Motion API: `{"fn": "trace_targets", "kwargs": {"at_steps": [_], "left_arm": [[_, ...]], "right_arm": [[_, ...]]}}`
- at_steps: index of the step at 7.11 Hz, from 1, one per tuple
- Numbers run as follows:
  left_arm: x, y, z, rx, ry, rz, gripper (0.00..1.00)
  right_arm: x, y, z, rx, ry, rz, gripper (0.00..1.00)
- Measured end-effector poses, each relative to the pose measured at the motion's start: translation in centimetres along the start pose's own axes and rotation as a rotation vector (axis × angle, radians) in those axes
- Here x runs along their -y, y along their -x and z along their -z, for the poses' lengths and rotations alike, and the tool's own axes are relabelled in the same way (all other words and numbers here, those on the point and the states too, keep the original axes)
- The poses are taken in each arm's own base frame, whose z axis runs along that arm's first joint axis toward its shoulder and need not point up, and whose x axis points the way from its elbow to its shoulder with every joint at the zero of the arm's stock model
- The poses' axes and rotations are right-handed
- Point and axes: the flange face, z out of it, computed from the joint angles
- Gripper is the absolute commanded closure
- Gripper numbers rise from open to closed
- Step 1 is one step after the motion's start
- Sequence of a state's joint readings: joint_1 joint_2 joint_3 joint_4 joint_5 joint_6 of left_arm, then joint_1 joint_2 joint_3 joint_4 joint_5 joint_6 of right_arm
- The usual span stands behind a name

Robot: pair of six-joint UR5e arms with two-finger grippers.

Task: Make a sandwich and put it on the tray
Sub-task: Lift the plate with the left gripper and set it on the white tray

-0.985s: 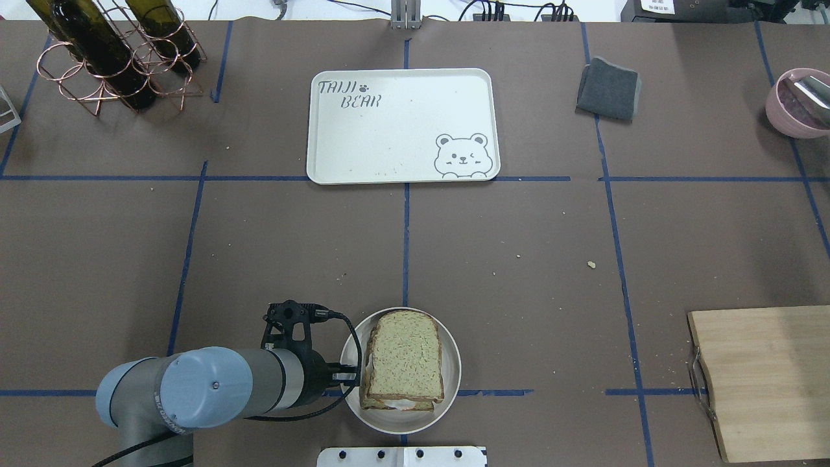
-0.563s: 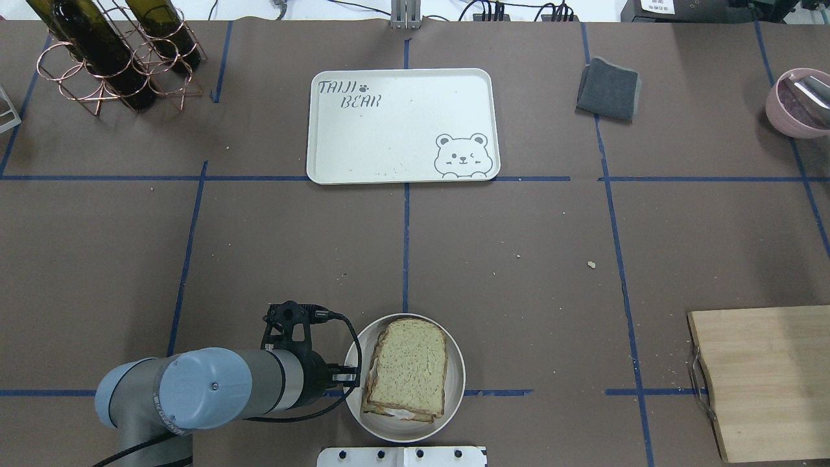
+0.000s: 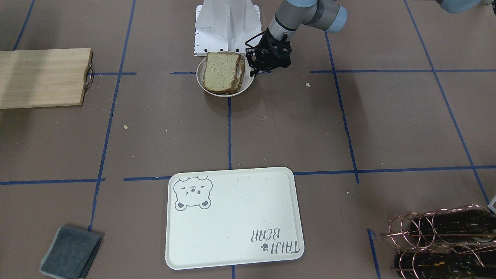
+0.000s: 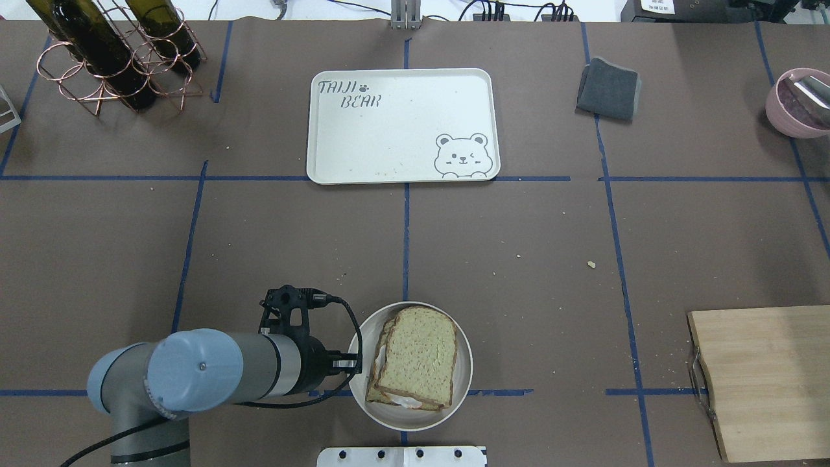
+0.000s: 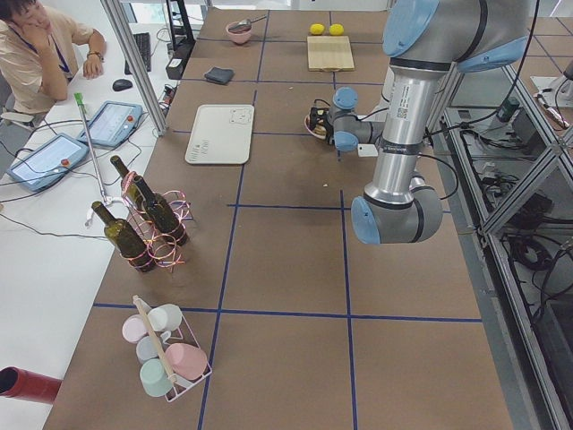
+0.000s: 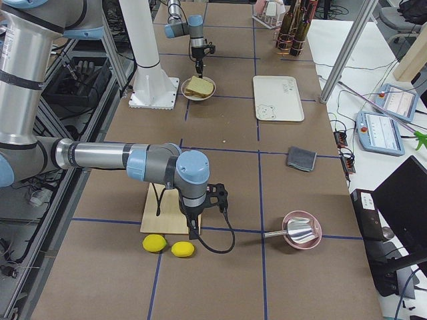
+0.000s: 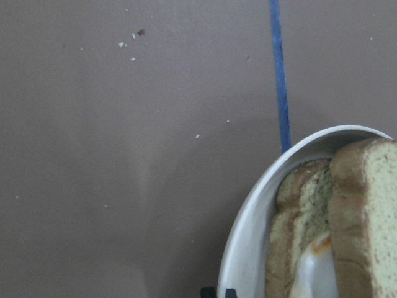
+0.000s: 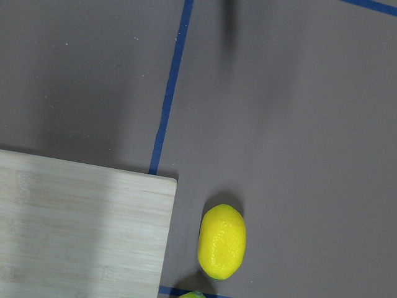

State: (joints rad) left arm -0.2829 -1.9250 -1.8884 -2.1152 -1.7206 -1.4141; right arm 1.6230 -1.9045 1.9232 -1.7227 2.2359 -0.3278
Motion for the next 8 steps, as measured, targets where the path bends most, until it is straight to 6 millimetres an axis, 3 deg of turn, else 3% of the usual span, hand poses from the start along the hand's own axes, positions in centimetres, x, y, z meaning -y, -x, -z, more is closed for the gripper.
{"fn": "trace_targets", "kwargs": {"at_steps": [2, 4, 5, 6, 7, 8], "left_arm": [[8.8, -0.8, 1.8, -0.016, -0.017, 0.039, 1.00], [20.4, -1.3, 2.8, 0.021, -0.061, 0.008, 1.00], [26.9, -1.8, 2.8, 0.058, -0.089, -0.018, 1.00], [32.0, -2.2, 2.1, 0.100, -0.104, -0.032, 1.00], [35.4, -1.7, 0.6, 0.132, -0.110, -0.042, 1.00], [37.5, -0.6, -1.2, 0.146, -0.116, -0.049, 1.00]], "right_arm": [[-0.1, -0.6, -0.8, 0.004, 0.015, -0.012, 0.00], [-0.2, -1.0, -1.3, 0.009, 0.024, -0.019, 0.00], [-0.2, -1.1, -1.4, 0.011, 0.026, -0.021, 0.00], [-0.2, -1.1, -1.5, 0.012, 0.027, -0.021, 0.00], [-0.2, -1.1, -1.5, 0.012, 0.027, -0.022, 0.00], [-0.3, -1.1, -1.5, 0.013, 0.028, -0.021, 0.00]]}}
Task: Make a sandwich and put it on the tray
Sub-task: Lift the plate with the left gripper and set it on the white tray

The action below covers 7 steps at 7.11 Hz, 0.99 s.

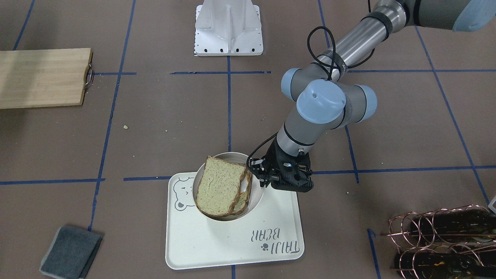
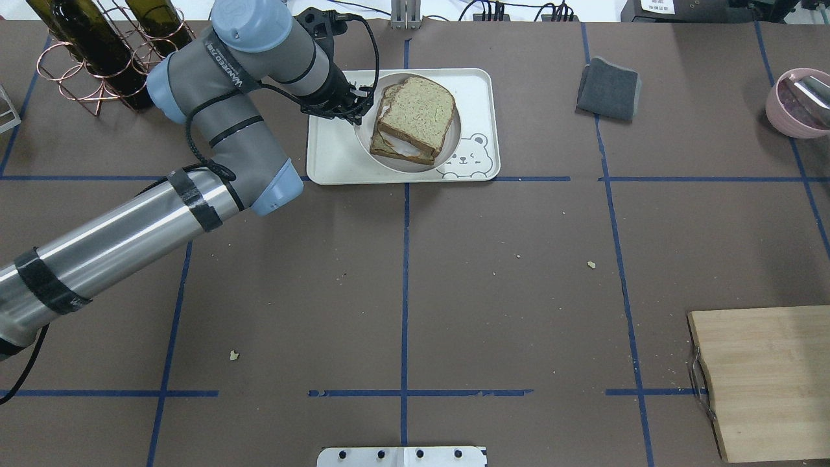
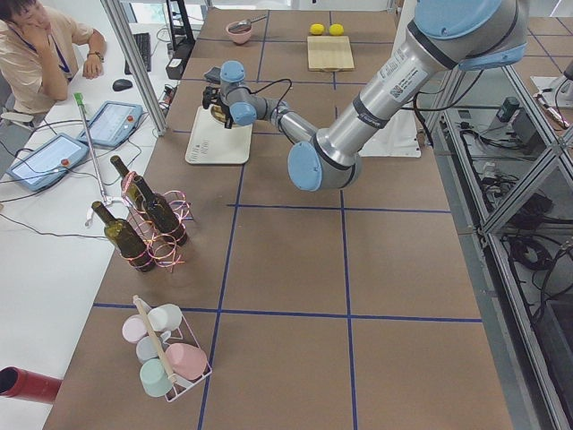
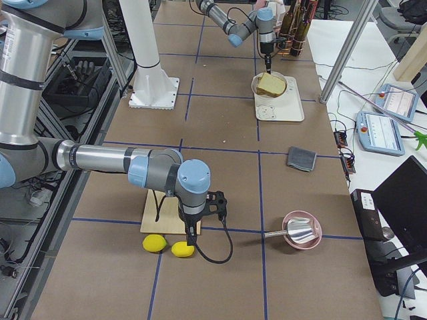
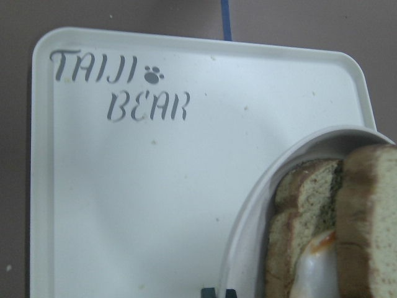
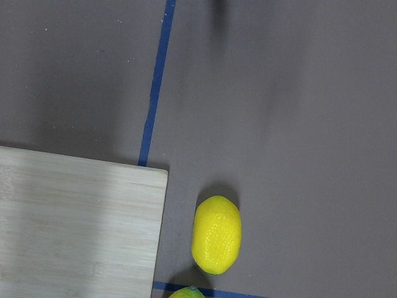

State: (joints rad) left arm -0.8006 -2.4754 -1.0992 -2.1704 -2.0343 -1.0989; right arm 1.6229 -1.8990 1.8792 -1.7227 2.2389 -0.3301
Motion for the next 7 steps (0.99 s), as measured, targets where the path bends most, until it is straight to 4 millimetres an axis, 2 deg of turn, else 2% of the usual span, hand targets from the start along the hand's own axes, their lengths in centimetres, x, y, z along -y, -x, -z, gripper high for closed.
{"fn": "trace_targets", "kwargs": {"at_steps": [2, 3, 4, 6, 7], "left_arm": [[1.5, 1.2, -4.0, 0.031, -0.035, -0.007, 0.98], [1.4, 1.3, -5.0, 0.039, -0.041, -0.010, 0.29], [1.3, 1.2, -5.3, 0.038, -0.044, -0.019, 0.00], [1.6, 1.0, -4.4, 0.025, -0.061, -0.070, 0.00], [1.9, 1.4, -2.8, 0.016, -0.077, -0.098, 0.00]], "right_arm": [[0.0, 0.0, 0.0, 0.000, 0.000, 0.002, 0.00], [-0.1, 0.0, 0.0, 0.001, 0.000, 0.002, 0.00], [-0.1, 0.0, 0.1, 0.000, -0.003, 0.001, 0.00], [-0.1, 0.0, 0.3, 0.000, -0.007, 0.000, 0.00], [-0.2, 0.0, 0.3, 0.001, -0.007, -0.002, 0.00]]}}
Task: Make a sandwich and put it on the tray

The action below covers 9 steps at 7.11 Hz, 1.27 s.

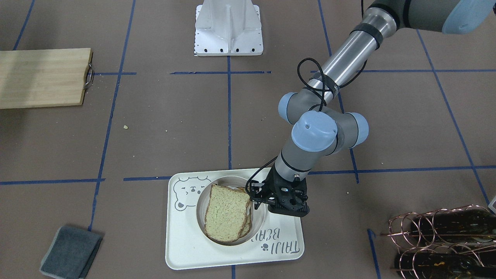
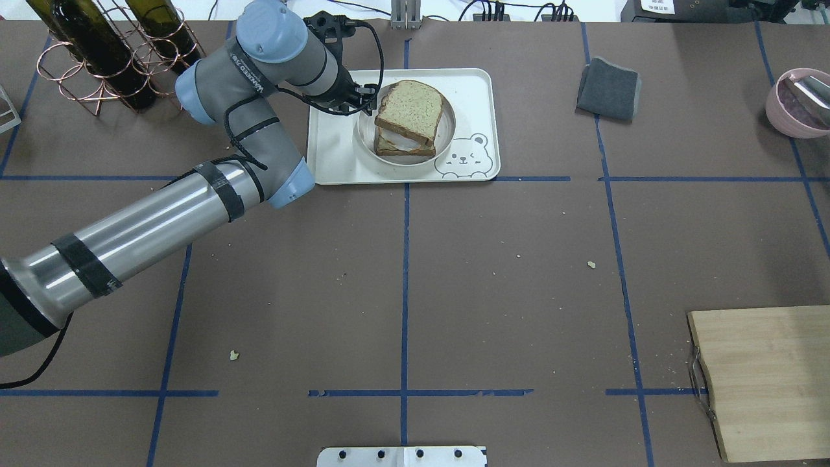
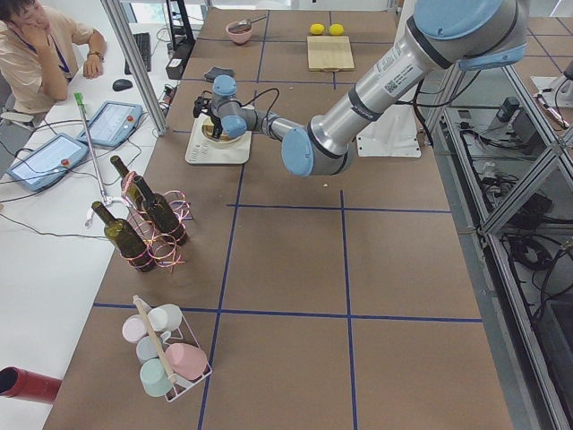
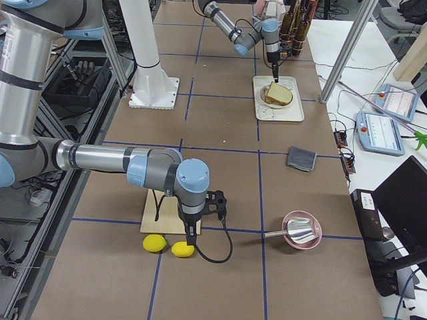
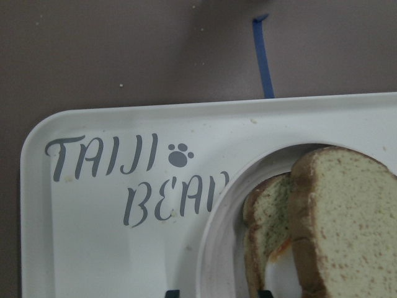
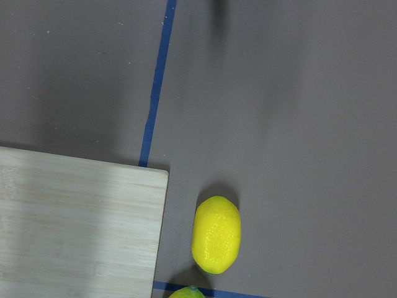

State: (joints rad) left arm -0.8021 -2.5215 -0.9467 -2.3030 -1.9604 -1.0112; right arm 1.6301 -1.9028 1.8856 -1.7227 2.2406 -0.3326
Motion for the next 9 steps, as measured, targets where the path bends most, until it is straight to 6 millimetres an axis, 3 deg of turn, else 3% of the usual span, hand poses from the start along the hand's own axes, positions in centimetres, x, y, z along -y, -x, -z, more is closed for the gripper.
{"fn": "trace_targets", "kwargs": {"at_steps": [2, 6, 7, 9], "left_arm": [[-0.9, 3.0, 5.3, 0.018, -0.003, -0.072, 0.00], [-9.5, 12.6, 18.5, 0.049, 0.048, -0.279, 0.00], [-11.0, 16.8, 22.2, 0.093, 0.058, -0.354, 0.00], [-12.4, 29.2, 30.0, 0.145, 0.105, -0.374, 0.00]], "right_arm": [[-0.3, -0.1, 0.0, 0.002, -0.001, -0.005, 0.00], [0.7, 1.0, 1.5, 0.008, -0.038, 0.011, 0.00], [1.2, 1.6, 1.9, 0.048, -0.059, 0.013, 0.00], [2.4, 2.6, 2.8, 0.102, -0.092, -0.022, 0.00]]}}
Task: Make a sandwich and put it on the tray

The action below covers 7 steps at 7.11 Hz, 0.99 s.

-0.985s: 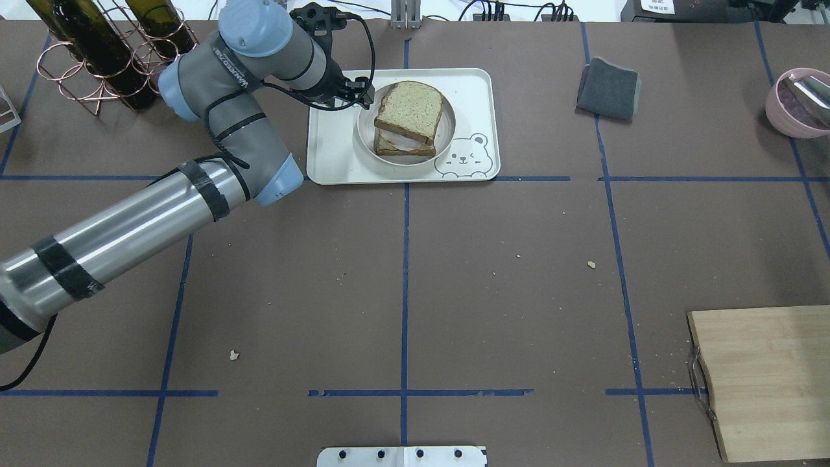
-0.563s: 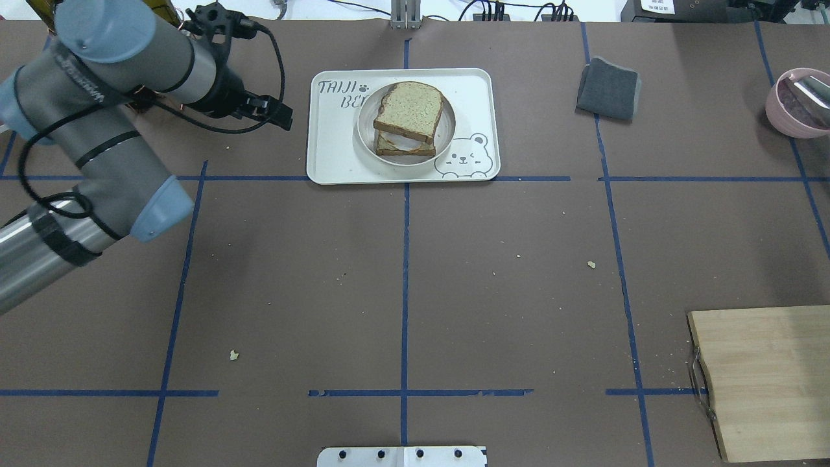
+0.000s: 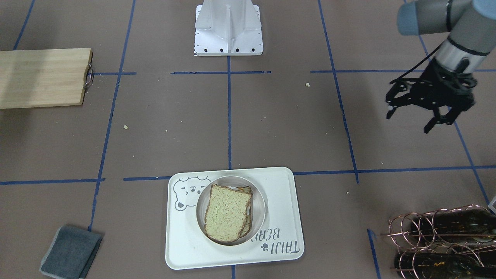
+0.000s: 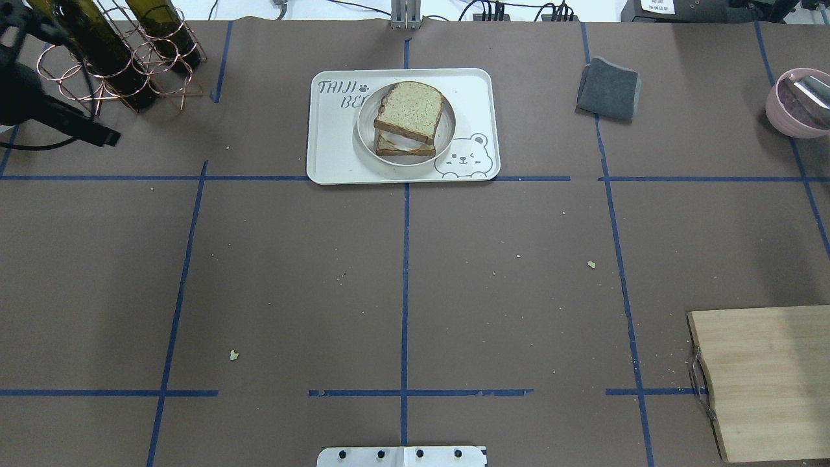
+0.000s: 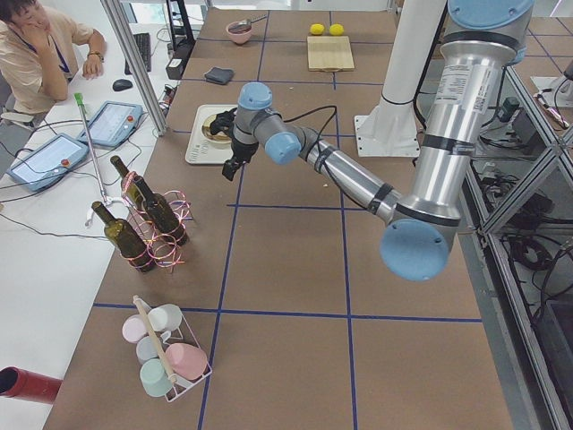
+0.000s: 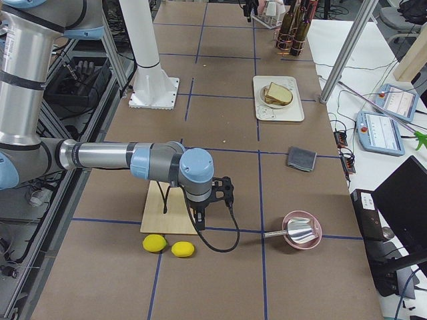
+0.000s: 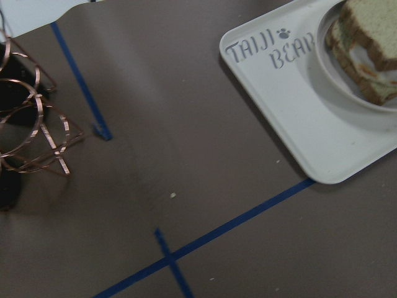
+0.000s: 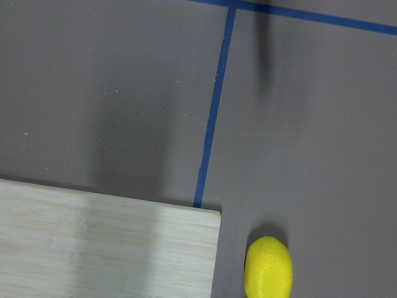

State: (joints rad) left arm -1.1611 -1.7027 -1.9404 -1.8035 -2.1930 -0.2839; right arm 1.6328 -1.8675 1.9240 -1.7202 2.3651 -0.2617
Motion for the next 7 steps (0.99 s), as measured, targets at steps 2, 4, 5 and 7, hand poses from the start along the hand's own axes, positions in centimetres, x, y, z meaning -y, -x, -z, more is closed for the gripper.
{"fn": "trace_targets", "kwargs": {"at_steps": [2, 4, 5, 7], "left_arm": [[-8.3, 10.1, 2.6, 0.006, 0.129, 0.045, 0.00], [-15.7, 18.7, 4.8, 0.030, 0.239, 0.092, 0.00], [-20.1, 22.1, 6.1, 0.032, 0.258, 0.093, 0.00], [-26.0, 24.5, 6.5, 0.027, 0.296, 0.107, 0.00]], "right_arm": [[0.8, 0.5, 0.5, 0.006, -0.014, -0.013, 0.00], [1.0, 0.7, 0.7, 0.006, -0.019, -0.011, 0.00], [1.1, 0.9, 0.9, 0.005, -0.024, -0.008, 0.00], [1.2, 1.3, 1.4, 0.003, -0.032, 0.001, 0.00]]}}
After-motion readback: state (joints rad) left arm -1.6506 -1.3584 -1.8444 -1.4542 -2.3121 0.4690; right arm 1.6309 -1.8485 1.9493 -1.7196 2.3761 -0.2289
